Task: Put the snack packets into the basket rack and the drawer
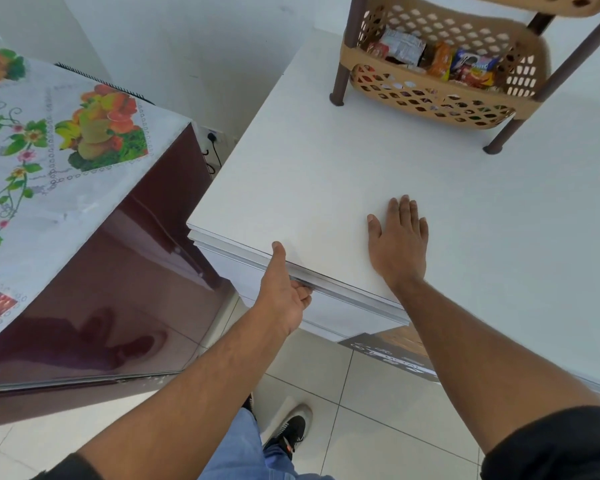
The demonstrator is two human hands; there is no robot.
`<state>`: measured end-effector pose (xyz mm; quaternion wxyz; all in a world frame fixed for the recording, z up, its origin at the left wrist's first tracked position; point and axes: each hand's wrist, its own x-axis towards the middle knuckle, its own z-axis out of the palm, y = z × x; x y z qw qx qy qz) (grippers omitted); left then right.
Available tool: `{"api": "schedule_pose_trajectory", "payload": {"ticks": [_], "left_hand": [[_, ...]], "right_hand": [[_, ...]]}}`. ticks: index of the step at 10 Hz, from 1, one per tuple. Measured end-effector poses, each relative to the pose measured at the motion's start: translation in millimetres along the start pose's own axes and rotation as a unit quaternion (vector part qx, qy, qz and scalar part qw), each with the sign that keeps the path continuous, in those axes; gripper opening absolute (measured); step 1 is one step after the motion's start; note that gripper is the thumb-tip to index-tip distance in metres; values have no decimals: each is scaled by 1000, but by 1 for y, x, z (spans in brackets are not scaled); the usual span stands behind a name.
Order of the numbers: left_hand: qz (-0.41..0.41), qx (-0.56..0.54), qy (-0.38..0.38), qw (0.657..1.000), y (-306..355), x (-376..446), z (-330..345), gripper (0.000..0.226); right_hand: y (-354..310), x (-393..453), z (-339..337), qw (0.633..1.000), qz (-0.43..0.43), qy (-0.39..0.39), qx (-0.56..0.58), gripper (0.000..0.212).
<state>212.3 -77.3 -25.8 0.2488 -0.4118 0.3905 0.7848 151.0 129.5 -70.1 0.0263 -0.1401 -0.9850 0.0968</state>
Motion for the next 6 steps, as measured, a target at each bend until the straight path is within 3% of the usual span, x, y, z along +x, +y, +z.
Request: {"api": "schedule_pose_trajectory", "payload": {"ticks": [3, 5, 6], "left_hand": [[45, -14, 13, 999, 3, 9, 18, 71], [15, 140, -16, 990, 9, 8, 4, 43], [-22, 310, -47, 949, 20, 6, -3, 47]], "right_hand": [[-1, 0, 2, 1000, 1, 5, -3, 68], [-2, 3, -3, 1000, 0, 12, 7, 67], [-1, 2, -1, 1000, -4, 23, 4, 68]]}}
